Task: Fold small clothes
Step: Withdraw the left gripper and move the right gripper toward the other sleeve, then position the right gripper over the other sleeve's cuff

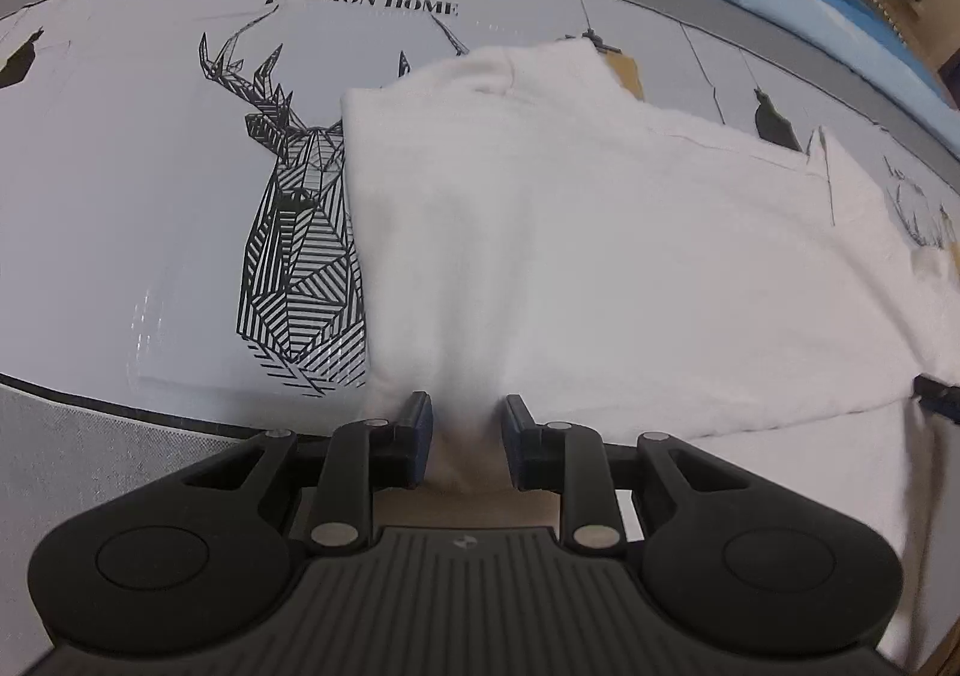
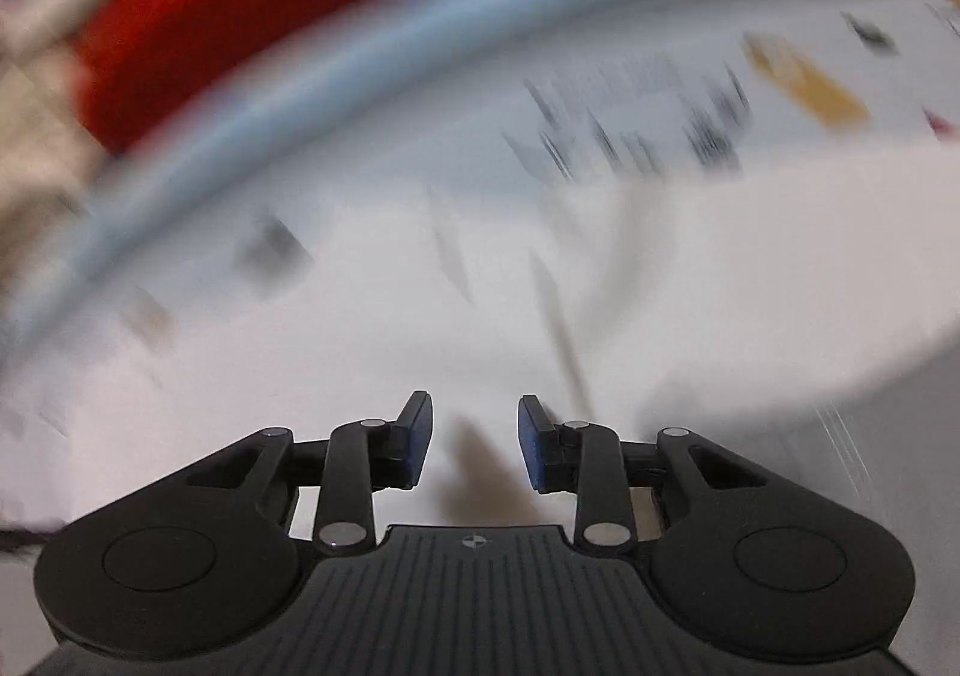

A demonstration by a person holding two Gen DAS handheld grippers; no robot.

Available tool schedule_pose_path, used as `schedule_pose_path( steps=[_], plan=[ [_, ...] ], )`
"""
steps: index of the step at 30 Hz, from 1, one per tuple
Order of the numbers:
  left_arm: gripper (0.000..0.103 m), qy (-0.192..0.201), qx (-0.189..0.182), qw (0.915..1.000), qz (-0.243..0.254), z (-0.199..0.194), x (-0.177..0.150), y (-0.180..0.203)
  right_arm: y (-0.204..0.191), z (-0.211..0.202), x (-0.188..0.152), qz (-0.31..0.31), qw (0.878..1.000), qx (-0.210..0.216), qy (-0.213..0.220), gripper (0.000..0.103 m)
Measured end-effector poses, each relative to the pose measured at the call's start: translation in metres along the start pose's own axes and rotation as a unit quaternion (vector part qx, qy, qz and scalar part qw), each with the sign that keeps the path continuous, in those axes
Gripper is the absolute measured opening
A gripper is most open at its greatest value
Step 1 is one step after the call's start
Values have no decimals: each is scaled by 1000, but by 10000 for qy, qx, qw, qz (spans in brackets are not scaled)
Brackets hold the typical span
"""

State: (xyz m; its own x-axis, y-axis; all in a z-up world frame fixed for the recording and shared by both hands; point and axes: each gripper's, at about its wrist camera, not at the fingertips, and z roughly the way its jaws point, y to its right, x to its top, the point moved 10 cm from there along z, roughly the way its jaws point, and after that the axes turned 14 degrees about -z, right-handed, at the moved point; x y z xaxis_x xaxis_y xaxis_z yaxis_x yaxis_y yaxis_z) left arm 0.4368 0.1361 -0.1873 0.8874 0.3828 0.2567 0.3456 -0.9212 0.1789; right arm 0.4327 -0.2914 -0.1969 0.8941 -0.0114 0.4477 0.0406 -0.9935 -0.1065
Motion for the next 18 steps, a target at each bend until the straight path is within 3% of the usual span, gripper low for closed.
schedule_pose_path(
  steps=[2,4,6,9,12,15,18],
  plan=[
    [28,169,-1,9998,40,-13,4,6,0,-6,4,27,9999,4,165,32],
    [34,390,-383,9984,114,-29,6,23,-8,-20,16,-40,9983,137,568,33],
    [39,188,-549,9982,180,-24,-4,31,-10,-25,21,-122,9968,158,778,36],
    [40,-74,-132,9995,263,-2,-18,24,-2,-11,9,-35,9996,-6,279,40],
    [40,314,-13,9989,337,-22,-13,37,10,-14,6,292,9992,3,284,40],
    [54,848,-339,9943,548,-60,-13,72,23,-37,18,188,9967,-180,773,40],
    [56,1165,-586,9888,732,-85,-18,109,51,-50,24,213,9932,-417,1069,44]
  ],
)
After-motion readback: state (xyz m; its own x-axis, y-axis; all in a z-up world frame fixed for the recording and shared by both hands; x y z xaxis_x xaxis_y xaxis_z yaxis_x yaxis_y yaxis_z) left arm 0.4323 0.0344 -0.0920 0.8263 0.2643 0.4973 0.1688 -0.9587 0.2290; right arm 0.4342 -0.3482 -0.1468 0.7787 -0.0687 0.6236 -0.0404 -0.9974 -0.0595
